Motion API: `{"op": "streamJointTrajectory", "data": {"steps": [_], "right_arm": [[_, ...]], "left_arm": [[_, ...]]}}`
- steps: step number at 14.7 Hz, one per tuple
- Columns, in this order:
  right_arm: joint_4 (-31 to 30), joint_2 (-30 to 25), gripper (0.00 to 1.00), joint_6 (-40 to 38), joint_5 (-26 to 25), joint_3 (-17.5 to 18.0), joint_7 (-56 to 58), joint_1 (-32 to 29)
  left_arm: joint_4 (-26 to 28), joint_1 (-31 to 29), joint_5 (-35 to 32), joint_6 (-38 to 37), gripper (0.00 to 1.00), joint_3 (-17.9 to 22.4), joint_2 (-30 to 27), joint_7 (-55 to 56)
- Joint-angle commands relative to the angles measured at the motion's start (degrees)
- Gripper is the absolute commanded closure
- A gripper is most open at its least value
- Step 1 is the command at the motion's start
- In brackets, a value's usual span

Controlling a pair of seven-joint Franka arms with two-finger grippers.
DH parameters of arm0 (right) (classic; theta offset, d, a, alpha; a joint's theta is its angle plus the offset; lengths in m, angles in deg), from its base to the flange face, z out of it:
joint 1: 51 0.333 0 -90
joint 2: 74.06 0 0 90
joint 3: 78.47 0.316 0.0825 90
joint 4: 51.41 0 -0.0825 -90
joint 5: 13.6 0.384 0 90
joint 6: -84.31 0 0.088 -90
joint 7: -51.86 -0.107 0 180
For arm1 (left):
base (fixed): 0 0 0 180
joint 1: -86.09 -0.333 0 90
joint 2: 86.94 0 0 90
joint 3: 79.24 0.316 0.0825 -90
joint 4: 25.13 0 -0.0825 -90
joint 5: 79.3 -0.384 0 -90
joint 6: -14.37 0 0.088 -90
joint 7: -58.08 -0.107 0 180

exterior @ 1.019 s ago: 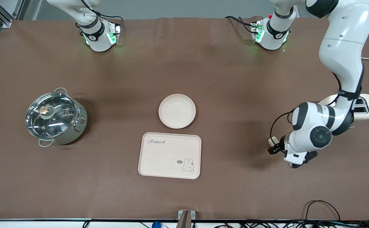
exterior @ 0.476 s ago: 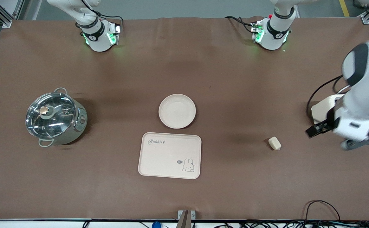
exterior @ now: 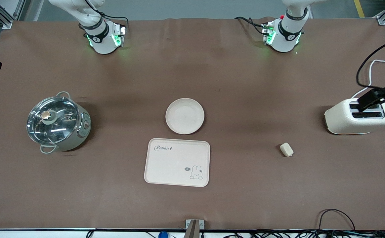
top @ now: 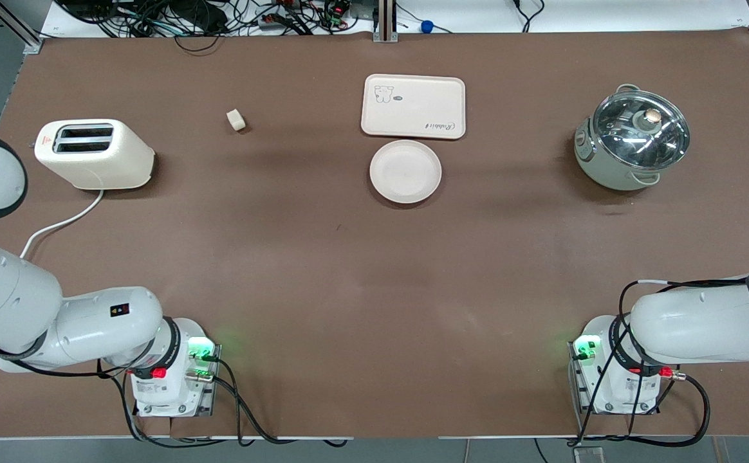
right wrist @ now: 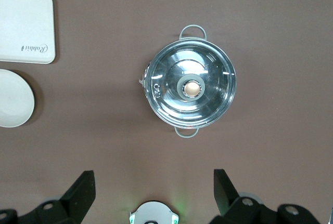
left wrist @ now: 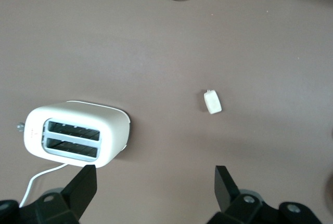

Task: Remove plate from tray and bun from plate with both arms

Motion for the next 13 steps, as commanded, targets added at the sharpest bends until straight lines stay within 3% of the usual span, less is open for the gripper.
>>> {"op": "streamJointTrajectory", "data": {"steps": [1,5,9,13], "right_arm": [[-0.9,-1.2,0.0,0.8,-1.9,1.4,-2.1,-0.5],[-1.3,-2.4,0.0,1.8,-1.8,1.5,-2.1,-0.6],[-1.5,-2.4,0.0,1.8,-1.8,1.5,-2.1,-0.6],[-5.1,-4.7,0.0,4.5,-1.8,1.7,-2.6,-0.6]], "left_arm": [[-0.2,-0.1,1.8,-3.4,0.0,-0.2,-3.0,-3.5],[0.4,0.2,4.6,-5.6,0.0,0.2,-6.0,-6.9],[9.8,6.5,6.8,-5.4,0.0,6.9,-12.3,-8.0],[15.5,9.6,6.5,-4.7,0.0,7.2,-16.8,-7.8]]}}
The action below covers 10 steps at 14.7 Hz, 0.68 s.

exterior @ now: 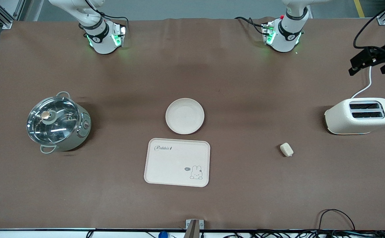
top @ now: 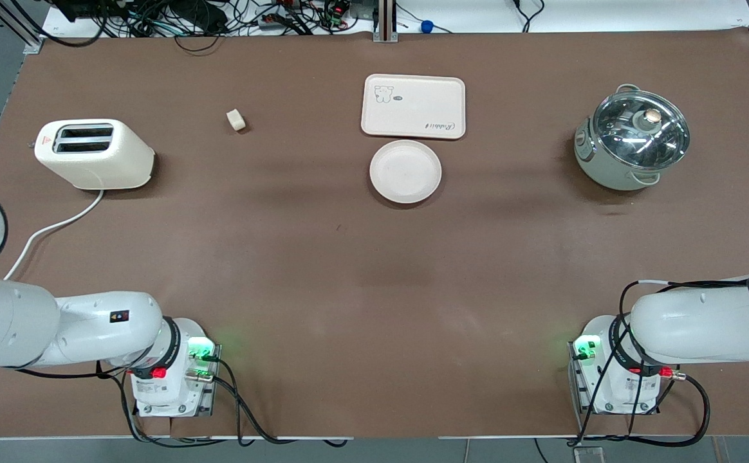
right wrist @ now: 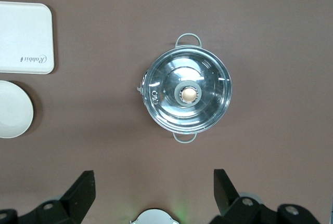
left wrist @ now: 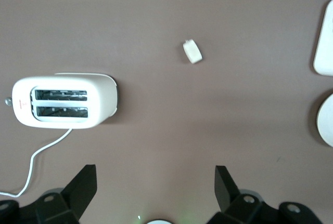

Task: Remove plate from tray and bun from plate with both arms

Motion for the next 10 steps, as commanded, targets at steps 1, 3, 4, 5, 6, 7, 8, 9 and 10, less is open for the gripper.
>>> {"op": "streamJointTrajectory", "data": {"steps": [1,3,4,5,6,7,8,9,10], "right_arm": [[-5.0,-3.7,0.0,2.9,-1.1,1.0,-1.2,-0.6],[-6.4,-3.7,0.0,4.8,-1.1,0.8,-1.1,-0.7],[-7.1,-3.6,0.0,6.0,-1.1,0.8,-1.1,-0.7],[-7.2,-3.6,0.0,6.1,-1.1,0.7,-1.1,-0.7],[-8.4,-3.6,0.0,7.0,-1.1,0.7,-1.1,-0.7],[-9.9,-3.8,0.0,8.6,-1.2,0.7,-1.1,-0.7],[-11.9,-4.4,0.0,10.3,-1.2,0.7,-1.1,-1.2],[-13.6,-4.9,0.0,11.7,-1.1,0.6,-1.1,-1.4],[-14.9,-5.1,0.0,13.1,-1.1,0.5,-1.1,-1.5]], "left_arm": [[6.2,2.3,0.8,1.9,0.0,0.7,-5.2,-0.9],[8.3,4.0,0.7,3.2,0.0,0.7,-6.9,-0.9],[8.0,4.0,0.7,3.2,0.0,0.6,-6.7,-1.0],[7.5,3.9,0.9,3.1,0.0,0.6,-6.3,-1.3],[5.8,3.7,0.9,3.0,0.0,0.7,-5.4,-2.3],[4.0,3.7,0.9,2.7,0.0,0.6,-3.7,-3.2],[2.8,3.6,0.9,2.0,0.0,0.6,-3.0,-3.5],[2.0,3.6,0.9,1.6,0.0,0.6,-2.4,-3.6],[1.9,3.6,0.9,1.6,0.0,0.6,-2.4,-3.5]]}}
